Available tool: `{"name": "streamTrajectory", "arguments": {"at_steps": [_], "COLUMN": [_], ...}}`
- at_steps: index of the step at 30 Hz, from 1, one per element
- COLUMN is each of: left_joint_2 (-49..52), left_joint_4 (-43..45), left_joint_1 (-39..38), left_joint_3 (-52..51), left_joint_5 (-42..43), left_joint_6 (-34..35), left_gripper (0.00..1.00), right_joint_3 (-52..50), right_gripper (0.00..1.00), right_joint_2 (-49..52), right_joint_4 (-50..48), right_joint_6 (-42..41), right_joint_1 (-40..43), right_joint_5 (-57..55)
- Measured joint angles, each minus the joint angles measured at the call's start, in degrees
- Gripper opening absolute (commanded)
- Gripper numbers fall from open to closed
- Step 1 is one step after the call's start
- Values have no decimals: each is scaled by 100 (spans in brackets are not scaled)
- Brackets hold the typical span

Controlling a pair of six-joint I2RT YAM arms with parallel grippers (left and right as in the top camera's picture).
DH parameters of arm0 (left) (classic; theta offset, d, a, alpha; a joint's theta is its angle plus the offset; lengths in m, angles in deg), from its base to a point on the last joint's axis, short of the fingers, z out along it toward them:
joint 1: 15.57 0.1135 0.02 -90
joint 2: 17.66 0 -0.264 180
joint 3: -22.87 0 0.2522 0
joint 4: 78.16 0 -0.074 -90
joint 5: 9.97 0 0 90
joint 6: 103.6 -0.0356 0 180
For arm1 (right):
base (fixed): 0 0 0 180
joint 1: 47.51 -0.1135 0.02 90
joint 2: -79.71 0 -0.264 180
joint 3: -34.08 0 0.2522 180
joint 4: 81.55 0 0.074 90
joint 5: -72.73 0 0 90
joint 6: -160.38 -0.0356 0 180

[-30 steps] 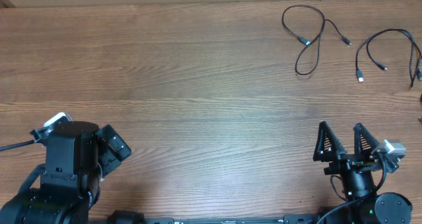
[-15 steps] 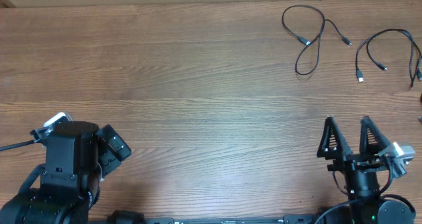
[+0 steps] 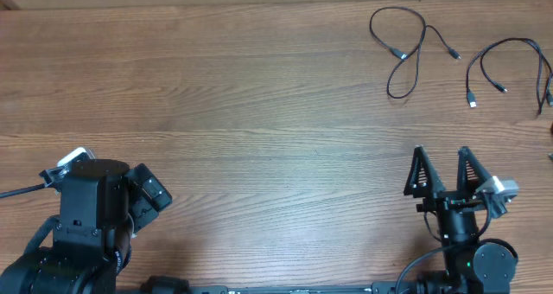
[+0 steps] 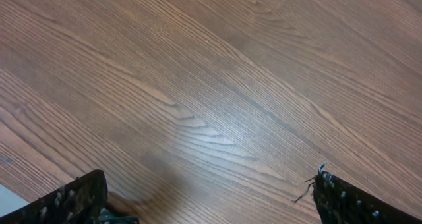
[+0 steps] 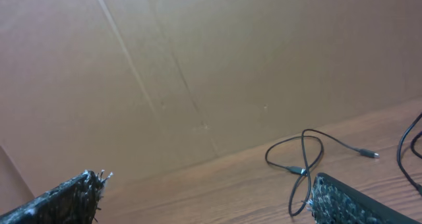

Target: Untangle cables

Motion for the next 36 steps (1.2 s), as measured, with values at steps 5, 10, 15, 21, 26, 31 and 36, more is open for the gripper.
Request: {"name": "streamTrajectory", "arguments": {"at_steps": [5, 10, 15, 21, 26, 31, 36], "left_joint_2": [0, 0, 0, 0, 0, 0, 0], "left_joint_4": [0, 0, 0, 0, 0, 0, 0], "left_joint_1": [0, 0, 2, 2, 2, 0, 0], "left_joint_3": [0, 0, 0, 0, 0, 0, 0], "left_joint_5": [0, 0, 0, 0, 0, 0, 0], "left_joint_6": [0, 0, 0, 0, 0, 0, 0], "left_gripper": [100, 99, 100, 99, 100, 100, 100], "right_joint_3": [-356, -522, -664, -949, -997, -997, -997], "right_gripper": [100, 100, 100, 100, 100, 100, 100], "right_joint_2": [0, 0, 0, 0, 0, 0, 0], "right_joint_4": [-219, -221, -225, -278, -321, -313, 48], "right_joint_6": [39, 59, 61, 74, 76, 79, 175], "right_joint_1": [0, 0, 0, 0, 0, 0, 0], "right_joint_5": [-50, -63, -68, -74, -79, -81, -79]}}
